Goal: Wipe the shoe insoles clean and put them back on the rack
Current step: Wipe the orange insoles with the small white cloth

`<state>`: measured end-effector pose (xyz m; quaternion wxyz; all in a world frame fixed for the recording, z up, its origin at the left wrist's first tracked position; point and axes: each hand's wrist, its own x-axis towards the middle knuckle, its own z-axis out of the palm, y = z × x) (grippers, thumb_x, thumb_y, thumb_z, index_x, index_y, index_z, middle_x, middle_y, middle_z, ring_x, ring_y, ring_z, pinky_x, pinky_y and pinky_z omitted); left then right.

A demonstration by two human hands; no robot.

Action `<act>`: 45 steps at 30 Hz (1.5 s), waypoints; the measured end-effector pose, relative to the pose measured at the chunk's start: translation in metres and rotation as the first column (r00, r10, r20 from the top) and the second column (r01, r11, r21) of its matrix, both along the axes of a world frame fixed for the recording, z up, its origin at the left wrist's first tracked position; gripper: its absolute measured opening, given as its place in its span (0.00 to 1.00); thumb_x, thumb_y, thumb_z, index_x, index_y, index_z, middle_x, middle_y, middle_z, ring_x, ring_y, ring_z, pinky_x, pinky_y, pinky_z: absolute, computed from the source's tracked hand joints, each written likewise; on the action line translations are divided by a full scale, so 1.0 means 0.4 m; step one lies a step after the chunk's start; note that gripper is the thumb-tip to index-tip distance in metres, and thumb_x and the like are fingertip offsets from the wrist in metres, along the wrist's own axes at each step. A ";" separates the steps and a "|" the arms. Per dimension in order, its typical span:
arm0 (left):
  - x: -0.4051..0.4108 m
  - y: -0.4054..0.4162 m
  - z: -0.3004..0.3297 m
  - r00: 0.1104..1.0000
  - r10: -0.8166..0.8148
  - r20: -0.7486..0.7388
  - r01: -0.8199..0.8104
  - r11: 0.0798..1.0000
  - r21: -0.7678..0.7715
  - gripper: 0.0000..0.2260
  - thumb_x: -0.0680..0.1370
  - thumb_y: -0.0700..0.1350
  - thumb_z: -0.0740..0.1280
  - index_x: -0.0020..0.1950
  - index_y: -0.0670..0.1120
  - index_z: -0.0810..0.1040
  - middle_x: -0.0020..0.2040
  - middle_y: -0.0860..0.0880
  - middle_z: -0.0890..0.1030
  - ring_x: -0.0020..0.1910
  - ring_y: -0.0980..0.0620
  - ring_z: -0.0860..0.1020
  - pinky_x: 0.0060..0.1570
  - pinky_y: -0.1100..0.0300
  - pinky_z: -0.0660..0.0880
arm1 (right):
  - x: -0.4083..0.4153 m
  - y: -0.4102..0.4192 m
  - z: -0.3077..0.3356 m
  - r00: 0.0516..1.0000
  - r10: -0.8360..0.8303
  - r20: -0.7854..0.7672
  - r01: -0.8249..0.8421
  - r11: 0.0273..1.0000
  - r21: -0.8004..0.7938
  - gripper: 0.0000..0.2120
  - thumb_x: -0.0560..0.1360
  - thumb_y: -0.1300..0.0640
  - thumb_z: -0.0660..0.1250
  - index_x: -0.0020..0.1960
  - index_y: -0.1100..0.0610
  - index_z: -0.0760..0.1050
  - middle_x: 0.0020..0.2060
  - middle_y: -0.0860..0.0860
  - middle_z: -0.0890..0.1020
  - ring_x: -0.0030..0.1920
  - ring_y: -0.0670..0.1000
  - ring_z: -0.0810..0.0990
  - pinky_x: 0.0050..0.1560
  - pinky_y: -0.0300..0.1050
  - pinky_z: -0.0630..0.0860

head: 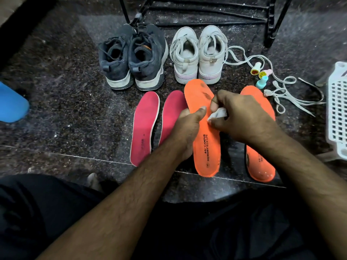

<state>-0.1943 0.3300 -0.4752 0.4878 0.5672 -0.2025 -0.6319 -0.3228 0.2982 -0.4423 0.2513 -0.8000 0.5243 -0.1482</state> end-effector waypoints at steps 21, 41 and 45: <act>0.015 -0.016 -0.011 0.994 0.101 -0.030 -0.101 0.995 0.008 0.03 0.82 0.41 0.64 0.51 0.43 0.76 0.31 0.47 0.80 0.26 0.51 0.78 0.29 0.59 0.77 | 0.014 0.006 0.012 0.983 0.183 -0.028 -0.184 0.982 -0.034 0.11 0.68 0.60 0.74 0.41 0.47 0.75 0.33 0.42 0.78 0.34 0.44 0.74 0.37 0.35 0.63; 0.006 -0.010 -0.001 0.998 0.046 -0.032 -0.047 0.998 -0.049 0.07 0.84 0.39 0.60 0.50 0.45 0.77 0.31 0.49 0.82 0.28 0.53 0.79 0.32 0.60 0.77 | 0.035 -0.010 -0.022 0.991 -0.095 0.089 0.103 0.990 -0.094 0.07 0.67 0.54 0.68 0.44 0.49 0.72 0.36 0.48 0.81 0.42 0.55 0.80 0.45 0.54 0.77; 0.002 -0.006 0.002 0.996 0.077 -0.039 -0.079 0.996 -0.051 0.07 0.84 0.39 0.61 0.50 0.45 0.77 0.32 0.49 0.82 0.29 0.53 0.80 0.32 0.59 0.78 | 0.036 -0.003 -0.025 0.993 -0.083 0.088 0.092 0.991 -0.100 0.10 0.68 0.59 0.68 0.48 0.49 0.74 0.41 0.47 0.82 0.45 0.55 0.81 0.48 0.52 0.77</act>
